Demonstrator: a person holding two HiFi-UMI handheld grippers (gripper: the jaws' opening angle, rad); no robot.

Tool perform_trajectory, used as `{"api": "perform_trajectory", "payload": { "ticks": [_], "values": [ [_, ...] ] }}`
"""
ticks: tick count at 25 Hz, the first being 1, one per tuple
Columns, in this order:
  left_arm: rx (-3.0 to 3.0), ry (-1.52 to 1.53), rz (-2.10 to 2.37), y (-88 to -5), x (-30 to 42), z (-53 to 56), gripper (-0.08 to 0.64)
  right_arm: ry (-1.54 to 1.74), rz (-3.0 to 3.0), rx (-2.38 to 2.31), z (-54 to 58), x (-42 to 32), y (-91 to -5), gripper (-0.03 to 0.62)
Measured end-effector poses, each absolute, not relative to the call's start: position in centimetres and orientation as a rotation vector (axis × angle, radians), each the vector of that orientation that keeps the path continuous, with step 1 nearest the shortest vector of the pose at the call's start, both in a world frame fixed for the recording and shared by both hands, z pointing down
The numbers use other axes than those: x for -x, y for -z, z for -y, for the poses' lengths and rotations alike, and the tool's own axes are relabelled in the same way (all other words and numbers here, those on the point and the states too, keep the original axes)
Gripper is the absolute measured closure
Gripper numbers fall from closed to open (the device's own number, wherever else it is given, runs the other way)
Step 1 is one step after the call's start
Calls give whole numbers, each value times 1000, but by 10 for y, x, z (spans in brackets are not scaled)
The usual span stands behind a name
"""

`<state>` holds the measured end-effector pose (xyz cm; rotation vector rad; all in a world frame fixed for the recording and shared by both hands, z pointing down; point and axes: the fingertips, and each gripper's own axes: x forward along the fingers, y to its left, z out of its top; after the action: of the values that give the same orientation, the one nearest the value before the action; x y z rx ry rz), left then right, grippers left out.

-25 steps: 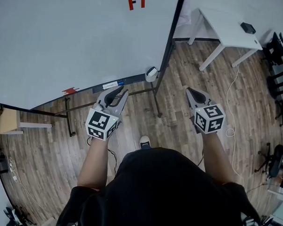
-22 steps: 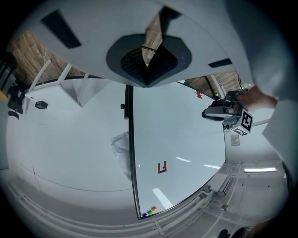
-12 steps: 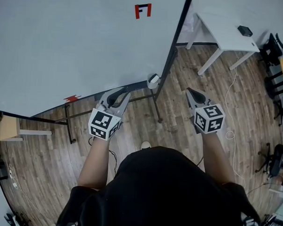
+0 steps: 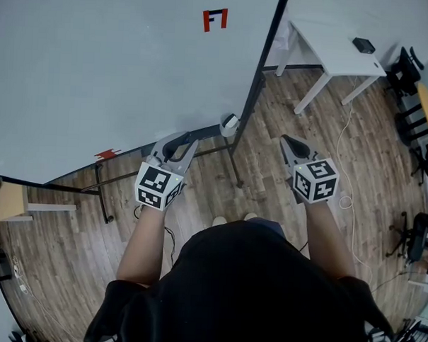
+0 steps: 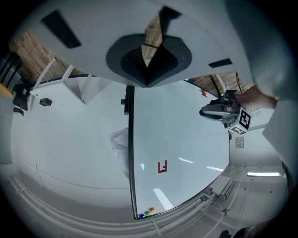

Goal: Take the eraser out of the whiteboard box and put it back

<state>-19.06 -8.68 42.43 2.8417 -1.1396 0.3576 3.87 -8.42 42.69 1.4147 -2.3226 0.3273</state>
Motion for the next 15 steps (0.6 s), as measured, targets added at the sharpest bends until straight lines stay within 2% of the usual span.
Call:
{"api": "perform_trajectory", "payload": {
  "ticks": [15],
  "values": [
    [-2841, -407, 1139, -428, 179, 97, 480, -338, 2346, -1401, 97, -47, -430, 598]
  ]
}}
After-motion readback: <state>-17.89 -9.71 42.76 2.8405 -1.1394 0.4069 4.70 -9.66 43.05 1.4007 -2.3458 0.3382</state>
